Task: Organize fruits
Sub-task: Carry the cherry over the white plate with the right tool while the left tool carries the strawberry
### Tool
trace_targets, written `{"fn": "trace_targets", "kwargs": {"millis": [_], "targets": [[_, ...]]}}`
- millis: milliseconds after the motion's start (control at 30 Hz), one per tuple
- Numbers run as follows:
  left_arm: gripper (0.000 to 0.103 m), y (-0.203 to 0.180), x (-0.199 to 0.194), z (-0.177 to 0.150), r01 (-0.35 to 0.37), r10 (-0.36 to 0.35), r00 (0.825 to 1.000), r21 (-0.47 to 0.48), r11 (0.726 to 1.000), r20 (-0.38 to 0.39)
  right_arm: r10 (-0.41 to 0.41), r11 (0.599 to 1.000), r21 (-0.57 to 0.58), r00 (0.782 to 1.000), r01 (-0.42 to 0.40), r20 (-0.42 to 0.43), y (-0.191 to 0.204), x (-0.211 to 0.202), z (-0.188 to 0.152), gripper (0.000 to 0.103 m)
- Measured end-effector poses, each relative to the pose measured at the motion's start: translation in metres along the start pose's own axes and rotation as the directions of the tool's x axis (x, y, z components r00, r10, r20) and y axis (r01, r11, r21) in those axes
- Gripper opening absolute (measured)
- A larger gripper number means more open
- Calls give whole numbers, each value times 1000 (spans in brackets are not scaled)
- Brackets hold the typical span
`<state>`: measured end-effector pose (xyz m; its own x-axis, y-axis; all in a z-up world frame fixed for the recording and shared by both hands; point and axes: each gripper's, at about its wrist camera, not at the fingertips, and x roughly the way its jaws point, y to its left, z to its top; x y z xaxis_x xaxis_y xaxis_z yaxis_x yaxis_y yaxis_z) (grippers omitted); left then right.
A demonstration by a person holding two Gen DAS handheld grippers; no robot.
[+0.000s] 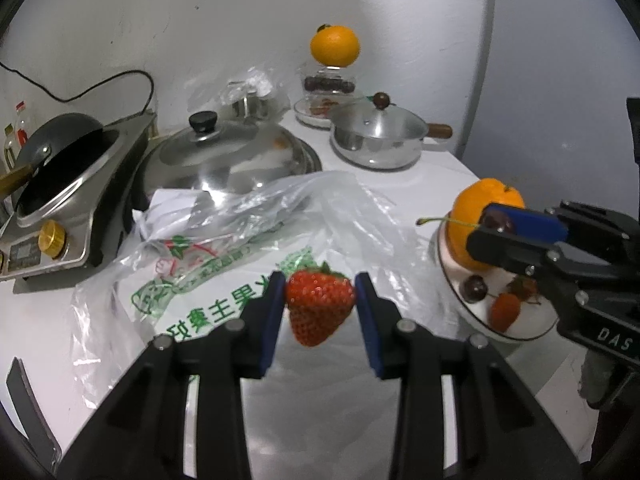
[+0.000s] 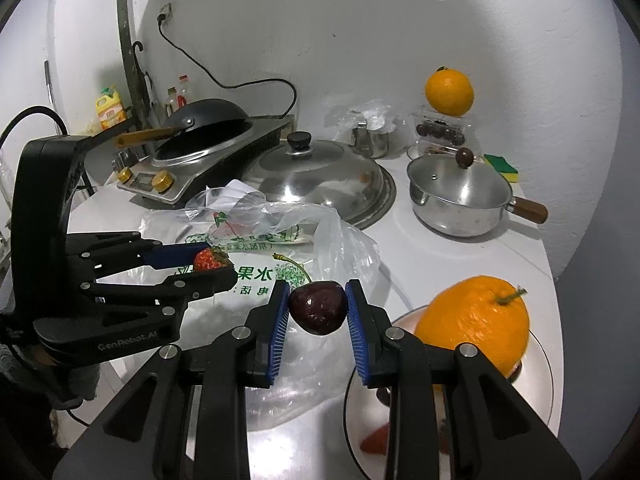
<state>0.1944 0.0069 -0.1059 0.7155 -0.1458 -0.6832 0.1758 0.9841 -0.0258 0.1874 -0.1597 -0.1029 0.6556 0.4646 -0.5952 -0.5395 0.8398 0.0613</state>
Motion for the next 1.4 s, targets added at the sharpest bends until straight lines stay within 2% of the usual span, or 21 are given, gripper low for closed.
{"fn": "trace_targets", "kwargs": {"millis": [700, 1400], "targets": [[36, -53, -26, -9, 12, -14, 1000, 58, 998, 27, -48, 998, 45, 999, 48, 12, -26, -45, -37, 30], [36, -130, -18, -22, 89, -89, 996, 133, 987, -6, -125, 985, 121, 992, 124, -1, -77, -91, -87, 30]]}}
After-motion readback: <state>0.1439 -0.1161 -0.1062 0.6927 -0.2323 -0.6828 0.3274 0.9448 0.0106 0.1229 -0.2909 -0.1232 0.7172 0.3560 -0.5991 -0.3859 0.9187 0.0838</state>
